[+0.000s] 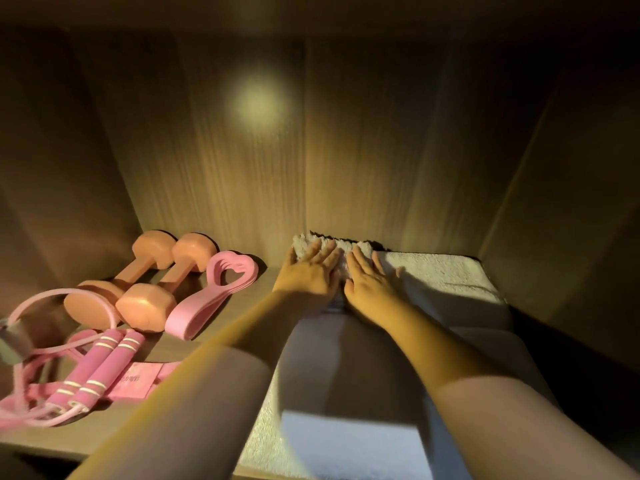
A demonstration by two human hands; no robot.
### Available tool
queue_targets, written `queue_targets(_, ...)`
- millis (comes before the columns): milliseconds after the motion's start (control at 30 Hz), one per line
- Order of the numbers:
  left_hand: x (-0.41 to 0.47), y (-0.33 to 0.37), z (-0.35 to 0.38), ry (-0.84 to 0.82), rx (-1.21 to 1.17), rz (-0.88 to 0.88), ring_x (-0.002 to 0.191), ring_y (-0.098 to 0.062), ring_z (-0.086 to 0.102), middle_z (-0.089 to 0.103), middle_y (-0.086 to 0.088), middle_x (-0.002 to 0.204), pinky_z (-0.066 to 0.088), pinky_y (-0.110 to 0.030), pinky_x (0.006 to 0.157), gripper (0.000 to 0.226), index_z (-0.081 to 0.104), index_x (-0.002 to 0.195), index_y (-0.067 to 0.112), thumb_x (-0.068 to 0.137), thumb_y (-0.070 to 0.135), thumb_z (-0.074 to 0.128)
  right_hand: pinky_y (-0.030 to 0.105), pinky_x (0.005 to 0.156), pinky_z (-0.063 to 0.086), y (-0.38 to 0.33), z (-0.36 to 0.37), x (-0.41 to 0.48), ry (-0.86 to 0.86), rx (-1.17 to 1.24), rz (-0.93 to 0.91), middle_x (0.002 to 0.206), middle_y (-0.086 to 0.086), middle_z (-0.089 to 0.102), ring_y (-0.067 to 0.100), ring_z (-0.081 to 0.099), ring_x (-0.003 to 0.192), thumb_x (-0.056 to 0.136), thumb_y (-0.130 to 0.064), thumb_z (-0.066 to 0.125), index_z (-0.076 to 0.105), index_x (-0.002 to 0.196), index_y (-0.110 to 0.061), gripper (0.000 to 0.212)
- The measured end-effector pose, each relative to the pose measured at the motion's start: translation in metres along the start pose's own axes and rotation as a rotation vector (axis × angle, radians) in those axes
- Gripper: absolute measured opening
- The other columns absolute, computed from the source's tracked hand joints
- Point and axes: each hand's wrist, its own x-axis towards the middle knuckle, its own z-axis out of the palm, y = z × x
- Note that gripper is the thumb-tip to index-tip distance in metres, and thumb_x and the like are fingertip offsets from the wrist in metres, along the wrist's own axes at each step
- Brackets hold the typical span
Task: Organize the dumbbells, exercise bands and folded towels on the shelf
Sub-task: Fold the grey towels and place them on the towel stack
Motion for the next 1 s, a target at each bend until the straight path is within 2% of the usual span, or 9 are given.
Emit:
queue_targets(167, 0.0, -0.001, 0.006, -0.1, 0.032, -0.151, 0.149, -0.012, -0.014, -0.011, 0.006, 0.163, -0.007, -0.059, 0.117, 0.06, -0.002, 0.156, 0.022, 0.103, 0.043, 0.015, 0.067, 0.113, 0.0, -0.002, 0.004, 0.001, -0.063, -0.084, 0.073, 0.162, -0.007, -0.017, 0.028, -0.014, 0.149, 0.104, -0.038, 0.014, -0.007, 0.155, -0.024, 0.058)
queue_targets(300, -0.009, 0.006, -0.001, -0.097, 0.01, -0.439, 0.15, -0.023, -0.013, -0.011, -0.007, 0.163, -0.005, -0.061, 0.116, 0.069, -0.007, 0.155, 0.016, 0.101, 0.053, 0.011, 0.067, 0.111, -0.006, -0.007, -0.004, -0.007, -0.094, -0.079, 0.248, 0.162, 0.0, -0.015, 0.033, -0.015, 0.148, 0.102, -0.05, 0.012, -0.006, 0.155, -0.019, 0.064)
queue_targets(367, -0.018, 0.01, -0.011, -0.071, 0.039, -0.521, 0.149, -0.027, -0.014, -0.013, -0.012, 0.162, -0.003, -0.059, 0.117, 0.073, -0.012, 0.154, 0.011, 0.1, 0.056, 0.008, 0.066, 0.111, -0.009, -0.009, -0.013, -0.017, -0.078, -0.047, 0.328, 0.163, 0.004, -0.014, 0.033, -0.016, 0.148, 0.1, -0.059, 0.014, -0.004, 0.156, -0.015, 0.073)
queue_targets(467, -0.038, 0.016, -0.03, 0.051, 0.121, -0.443, 0.15, -0.029, -0.012, -0.013, -0.013, 0.162, 0.0, -0.059, 0.118, 0.07, -0.01, 0.154, 0.011, 0.101, 0.052, 0.01, 0.062, 0.112, -0.012, -0.009, -0.029, -0.039, 0.048, -0.07, 0.299, 0.163, 0.002, -0.011, 0.029, -0.017, 0.148, 0.098, -0.06, 0.015, -0.002, 0.156, -0.015, 0.075)
queue_targets(600, -0.081, 0.039, -0.049, 0.037, 0.205, -0.304, 0.15, -0.029, -0.007, -0.008, -0.012, 0.163, 0.0, -0.062, 0.116, 0.068, -0.004, 0.156, 0.015, 0.101, 0.051, 0.014, 0.06, 0.115, -0.006, -0.011, -0.044, -0.092, 0.131, -0.143, 0.252, 0.164, 0.001, -0.004, 0.028, -0.01, 0.15, 0.099, -0.059, 0.018, 0.003, 0.157, -0.019, 0.072)
queue_targets(667, -0.107, 0.058, -0.058, 0.001, 0.246, -0.245, 0.15, -0.028, -0.007, -0.008, -0.01, 0.163, -0.004, -0.063, 0.116, 0.069, -0.003, 0.156, 0.018, 0.1, 0.054, 0.015, 0.06, 0.117, -0.003, -0.016, -0.051, -0.121, 0.08, -0.128, 0.273, 0.164, 0.002, -0.006, 0.029, -0.011, 0.15, 0.099, -0.058, 0.018, 0.001, 0.156, -0.02, 0.07)
queue_targets(800, -0.162, 0.095, -0.083, -0.108, 0.304, -0.237, 0.15, -0.028, -0.011, -0.01, -0.009, 0.163, -0.012, -0.063, 0.113, 0.066, -0.004, 0.156, 0.017, 0.101, 0.051, 0.011, 0.06, 0.116, -0.008, -0.028, -0.072, -0.181, -0.064, -0.103, 0.32, 0.163, 0.001, -0.015, 0.028, -0.017, 0.148, 0.1, -0.055, 0.012, -0.008, 0.155, -0.022, 0.067)
queue_targets(933, -0.228, 0.123, -0.094, -0.086, 0.253, -0.236, 0.151, -0.028, -0.002, 0.001, -0.01, 0.164, -0.006, -0.062, 0.114, 0.064, 0.007, 0.156, 0.015, 0.102, 0.05, 0.017, 0.061, 0.116, -0.001, -0.038, -0.078, -0.255, -0.051, -0.071, 0.312, 0.164, 0.005, 0.005, 0.031, -0.001, 0.15, 0.101, -0.055, 0.015, 0.002, 0.156, -0.019, 0.067)
queue_targets(1000, -0.26, 0.135, -0.093, -0.086, 0.182, -0.237, 0.151, -0.027, -0.004, 0.001, -0.009, 0.164, -0.005, -0.061, 0.116, 0.064, 0.006, 0.156, 0.017, 0.103, 0.05, 0.017, 0.058, 0.118, 0.0, -0.043, -0.073, -0.29, -0.053, -0.034, 0.28, 0.164, 0.004, 0.001, 0.03, -0.005, 0.15, 0.101, -0.054, 0.016, 0.001, 0.156, -0.019, 0.067)
